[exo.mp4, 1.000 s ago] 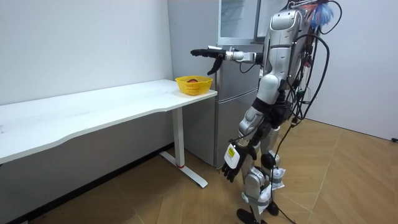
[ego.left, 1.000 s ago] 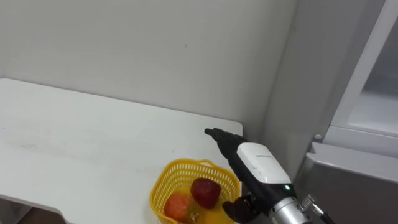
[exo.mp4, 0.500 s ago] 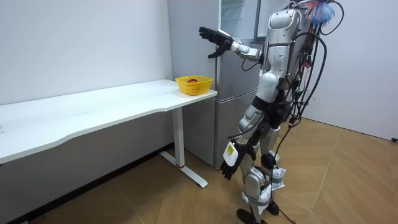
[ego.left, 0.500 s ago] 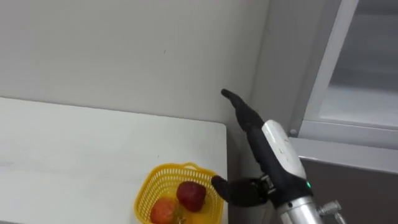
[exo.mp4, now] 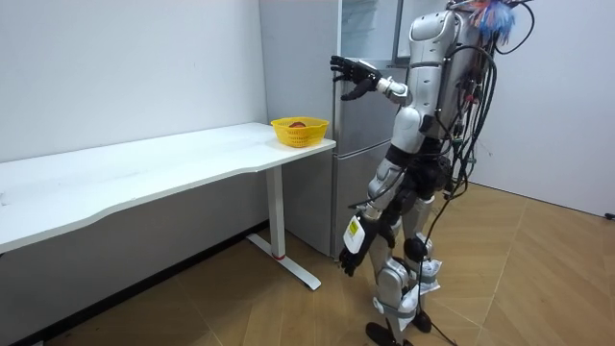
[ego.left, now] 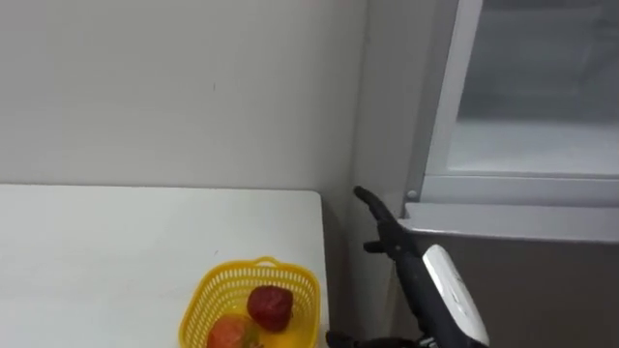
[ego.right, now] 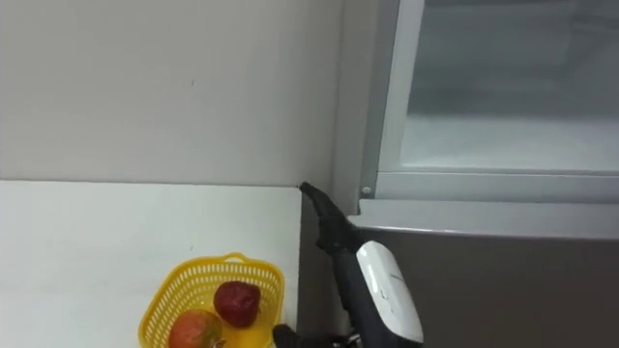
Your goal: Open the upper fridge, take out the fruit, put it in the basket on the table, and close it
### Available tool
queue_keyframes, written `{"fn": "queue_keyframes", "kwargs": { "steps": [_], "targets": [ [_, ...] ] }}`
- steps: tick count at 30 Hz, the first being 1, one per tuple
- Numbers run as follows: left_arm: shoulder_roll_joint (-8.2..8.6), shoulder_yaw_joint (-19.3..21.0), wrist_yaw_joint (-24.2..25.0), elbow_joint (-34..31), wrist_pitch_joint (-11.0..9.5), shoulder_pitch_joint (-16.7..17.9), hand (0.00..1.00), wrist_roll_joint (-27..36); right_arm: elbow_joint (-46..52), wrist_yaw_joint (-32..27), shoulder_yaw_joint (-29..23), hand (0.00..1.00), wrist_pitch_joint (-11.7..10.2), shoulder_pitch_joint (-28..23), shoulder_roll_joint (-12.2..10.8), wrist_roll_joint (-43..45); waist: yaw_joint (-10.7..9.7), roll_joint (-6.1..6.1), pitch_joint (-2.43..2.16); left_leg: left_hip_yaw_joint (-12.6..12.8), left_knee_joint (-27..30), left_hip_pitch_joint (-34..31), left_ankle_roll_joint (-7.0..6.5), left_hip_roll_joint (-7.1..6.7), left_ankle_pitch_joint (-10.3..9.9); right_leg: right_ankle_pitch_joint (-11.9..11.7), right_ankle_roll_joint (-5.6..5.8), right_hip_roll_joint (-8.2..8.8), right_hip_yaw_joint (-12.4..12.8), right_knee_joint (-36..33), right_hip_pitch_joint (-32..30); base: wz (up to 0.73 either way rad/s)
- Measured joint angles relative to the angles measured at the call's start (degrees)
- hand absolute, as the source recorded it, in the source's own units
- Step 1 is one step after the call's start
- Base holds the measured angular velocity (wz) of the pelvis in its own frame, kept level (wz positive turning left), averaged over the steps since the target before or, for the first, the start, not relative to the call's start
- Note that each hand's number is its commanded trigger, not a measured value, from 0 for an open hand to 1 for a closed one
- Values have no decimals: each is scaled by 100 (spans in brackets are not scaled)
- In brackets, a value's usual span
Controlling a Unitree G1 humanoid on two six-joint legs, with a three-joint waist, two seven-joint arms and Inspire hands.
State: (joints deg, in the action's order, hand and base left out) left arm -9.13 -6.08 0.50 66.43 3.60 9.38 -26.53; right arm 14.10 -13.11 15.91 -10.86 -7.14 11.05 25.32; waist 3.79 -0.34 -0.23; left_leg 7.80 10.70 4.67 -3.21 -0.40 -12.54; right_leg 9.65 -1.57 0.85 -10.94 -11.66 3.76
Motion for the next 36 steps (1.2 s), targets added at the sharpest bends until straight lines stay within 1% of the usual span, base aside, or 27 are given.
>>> {"fn": "queue_keyframes", "kwargs": {
  "steps": [1, 2, 4, 6, 7, 8, 11, 14, 17, 18, 19, 21, 22, 23, 24, 26, 27, 28, 30, 31, 32, 33, 34, 36],
  "targets": [
    [1, 58, 11, 0, -3, 10, 0, -1, 32, 0, -24, 0, -42, -95, 1, 11, -57, 7, 0, 18, -2, -11, 0, 0, 0, 0, 0, 0, 19, -9, -26, -12],
    [2, 81, 13, -4, -9, 9, 0, 0, 94, 0, -48, 0, -64, -138, 4, 12, -68, 27, -9, 60, -1, -34, 0, 6, 0, 0, 0, -6, 62, -26, -75, -16],
    [6, 82, 14, -8, -31, 1, 0, -1, 101, 0, -139, 0, -83, -151, 5, 70, -92, 51, -10, 108, 0, -35, 0, 10, -1, 0, 0, -15, 124, -25, -89, -14],
    [15, 81, 10, -8, -31, 4, 0, -1, 96, -19, -216, 0, -137, -293, 5, 122, -128, 75, -21, 151, -6, -7, -1, 11, -1, -3, 3, -23, 156, -12, -72, -3],
    [16, 72, 8, -8, -25, 27, 0, 1, 97, -49, -206, 0, -186, -422, 3, 121, -181, 87, -25, 157, -5, -10, -3, 11, -2, -3, 4, -22, 156, -11, -80, -3],
    [17, 56, 8, -8, -11, 37, 0, 3, 97, -56, -206, 0, -222, -532, 4, 96, -212, 98, -22, 167, -5, -17, -3, 12, -2, -4, 6, -21, 166, -11, -86, -5],
    [19, 34, 9, -9, 1, 40, 0, 3, 96, -108, -223, 0, -176, -712, 4, 72, -262, 123, -34, 182, -7, -17, -5, 13, -4, -4, 6, -25, 190, -12, -93, -5],
    [21, 25, -8, -8, -1, 54, 0, 9, 84, -120, -359, 0, -158, -881, 2, 78, -347, 149, -38, 279, -32, -9, -5, 26, -5, -3, 6, -42, 285, -13, -174, -14],
    [21, -94, -48, -5, -16, 145, 0, 8, 51, -364, -602, 0, -146, -1238, 4, 78, -526, 174, -35, 322, -43, -5, -3, 32, -6, -3, 6, -53, 338, -28, -196, -12],
    [23, -102, -48, -5, -16, 149, 0, 8, 30, -421, -636, 0, -143, -1275, 8, 81, -549, 177, -31, 341, -43, -6, -2, 35, -6, -3, 6, -61, 369, -34, -233, -21],
    [24, -106, -50, -8, -16, 144, 0, 9, -12, -515, -693, 0, -128, -1331, 8, 86, -554, 182, -31, 421, -45, -17, 5, 49, -11, -4, 3, -85, 467, -56, -294, -26],
    [21, -118, -78, -20, -16, 138, 0, 12, -73, -606, -742, 0, -79, -1367, 7, 67, -587, 184, -31, 494, -36, -37, 17, 67, -18, -10, -7, -106, 533, -101, -323, -25],
    [12, -202, -94, -41, -16, 138, 0, 16, -83, -670, -759, 0, -48, -1404, 7, 21, -640, 188, -30, 526, -37, -42, 19, 71, -19, -10, -8, -117, 573, -106, -355, -20],
    [12, -236, -93, -84, -17, 134, 0, 18, -92, -728, -762, 0, -23, -1427, 8, -46, -651, 189, -30, 574, -38, -42, 24, 81, -23, -12, -11, -131, 611, -108, -378, -16],
    [12, -238, -90, -115, -15, 136, 0, 13, -108, -748, -769, 0, -23, -1430, 7, -77, -671, 208, -22, 588, -39, -42, 27, 86, -25, -14, -14, -134, 621, -108, -391, -16],
    [-2, -365, -93, -163, -13, 94, 0, 35, -286, -846, -810, 0, -34, -1431, 8, -476, -757, 206, -23, 600, -51, -36, 28, 89, -27, -18, -15, -135, 622, -100, -424, -5],
    [-9, -409, -94, -185, -14, 88, 0, 110, -364, -884, -807, 0, -35, -1432, 9, -680, -771, 190, -18, 601, -56, -32, 28, 89, -27, -17, -16, -135, 623, -106, -428, 0],
    [-23, -482, -97, -227, -21, 87, 0, 222, -549, -949, -806, 0, -28, -1440, 7, -1072, -793, 190, -22, 607, -71, -23, 28, 89, -27, -16, -16, -136, 625, -122, -445, 0],
    [-27, -553, -103, -230, -26, 103, 0, 231, -790, -1008, -812, 0, -16, -1473, 7, -1561, -828, 169, -27, 633, -88, -21, 28, 89, -26, -11, -22, -133, 630, -214, -495, -7],
    [-24, -553, -102, -228, -26, 107, 0, 230, -899, -1004, -842, 0, -23, -1550, 8, -1884, -864, 158, -30, 643, -94, -14, 28, 90, -27, -9, -23, -135, 638, -198, -493, -6],
    [-25, -542, -101, -229, -26, 122, 0, 229, -1016, -997, -894, 0, -21, -1643, 7, -2253, -886, 147, -22, 652, -101, -8, 30, 92, -28, -9, -23, -137, 641, -188, -485, 0],
    [-25, -537, -99, -229, -27, 119, 0, 229, -1085, -997, -931, 0, -20, -1682, 5, -2416, -894, 148, -20, 655, -101, -10, 31, 92, -28, -9, -23, -137, 642, -185, -484, 0],
    [-28, -535, -98, -228, -27, 117, 0, 227, -1279, -998, -1007, 0, -19, -1707, 4, -2682, -950, 158, -21, 673, -106, -15, 33, 92, -30, -8, -21, -137, 641, -135, -479, 0],
    [-34, -528, -81, -220, -24, 145, 0, 226, -1651, -1000, -1143, 0, -17, -1708, -4, -2924, -1005, 143, -13, 701, -118, -8, 33, 92, -31, -8, -21, -137, 635, -101, -466, -2]
  ]
}}
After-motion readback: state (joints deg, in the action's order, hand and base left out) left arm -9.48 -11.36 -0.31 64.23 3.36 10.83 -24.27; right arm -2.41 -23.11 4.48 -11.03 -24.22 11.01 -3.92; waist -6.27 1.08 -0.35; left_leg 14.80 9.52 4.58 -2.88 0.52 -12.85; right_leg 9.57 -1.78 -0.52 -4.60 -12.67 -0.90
